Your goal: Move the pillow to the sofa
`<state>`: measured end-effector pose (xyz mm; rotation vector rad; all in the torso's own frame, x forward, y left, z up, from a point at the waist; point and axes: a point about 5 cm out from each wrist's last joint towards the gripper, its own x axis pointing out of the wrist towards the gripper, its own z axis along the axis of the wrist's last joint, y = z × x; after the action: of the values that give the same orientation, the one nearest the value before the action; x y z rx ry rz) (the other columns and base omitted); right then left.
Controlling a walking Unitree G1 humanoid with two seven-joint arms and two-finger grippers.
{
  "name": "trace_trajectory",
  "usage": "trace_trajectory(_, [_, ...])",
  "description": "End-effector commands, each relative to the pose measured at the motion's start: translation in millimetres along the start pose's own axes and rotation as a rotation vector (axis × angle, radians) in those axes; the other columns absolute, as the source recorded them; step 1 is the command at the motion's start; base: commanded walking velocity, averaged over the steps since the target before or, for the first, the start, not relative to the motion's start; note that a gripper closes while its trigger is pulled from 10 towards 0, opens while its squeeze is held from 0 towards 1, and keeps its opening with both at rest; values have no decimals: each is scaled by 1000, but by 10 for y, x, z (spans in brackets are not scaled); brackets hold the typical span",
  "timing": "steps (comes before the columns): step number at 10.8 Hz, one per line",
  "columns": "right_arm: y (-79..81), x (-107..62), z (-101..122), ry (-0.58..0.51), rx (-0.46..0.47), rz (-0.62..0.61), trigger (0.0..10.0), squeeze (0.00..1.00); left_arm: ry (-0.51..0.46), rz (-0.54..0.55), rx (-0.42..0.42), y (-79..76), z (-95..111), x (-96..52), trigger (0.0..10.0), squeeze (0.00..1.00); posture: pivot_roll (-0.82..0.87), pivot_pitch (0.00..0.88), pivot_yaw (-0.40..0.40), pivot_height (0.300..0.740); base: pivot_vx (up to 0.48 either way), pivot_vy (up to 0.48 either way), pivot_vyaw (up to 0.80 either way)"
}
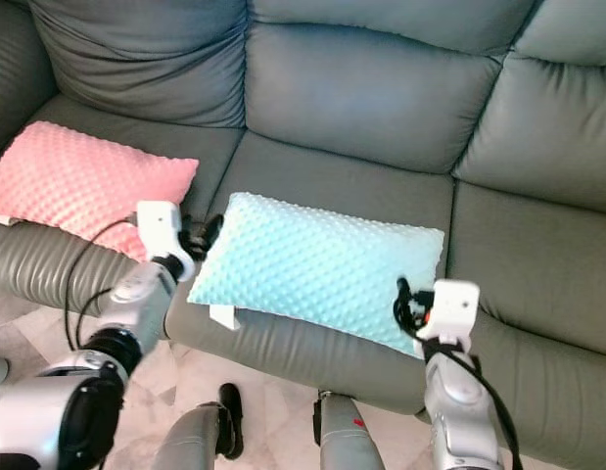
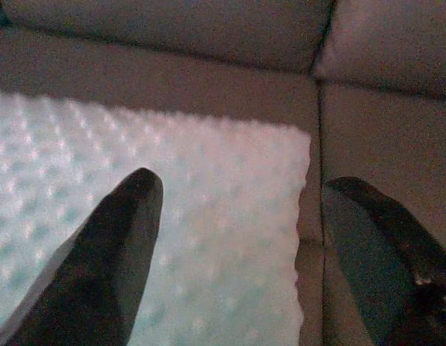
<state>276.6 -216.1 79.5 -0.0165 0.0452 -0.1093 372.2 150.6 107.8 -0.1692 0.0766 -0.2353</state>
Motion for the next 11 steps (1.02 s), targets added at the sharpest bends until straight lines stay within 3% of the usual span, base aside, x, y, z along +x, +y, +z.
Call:
trace_trajectory(1, [28, -76, -29, 24, 4, 1, 10000, 1000, 42, 1, -14, 119, -122, -102, 10000, 1000, -198, 339, 64, 740, 0, 0, 0])
trace_trajectory(6, [215, -48, -59, 158, 111, 60, 10000, 1000, 98, -5, 40, 428, -237, -352, 10000, 1000, -154, 253, 81, 740, 0, 0, 0])
trace_trajectory(9, [290, 36, -59, 236, 161, 94, 10000, 1000, 135, -55, 30, 381, -327, -431, 10000, 1000, -132, 226, 85, 740, 0, 0, 0])
trace_trajectory(10, [359, 24, -39, 255, 182, 88, 10000, 1000, 159, -114, 20, 240, -456, -546, 10000, 1000, -120, 212, 85, 740, 0, 0, 0])
trace_trajectory(11, [439, -6, -48, 272, 197, 109, 10000, 1000, 162, -121, 13, 200, -490, -576, 10000, 1000, -119, 207, 83, 740, 0, 0, 0])
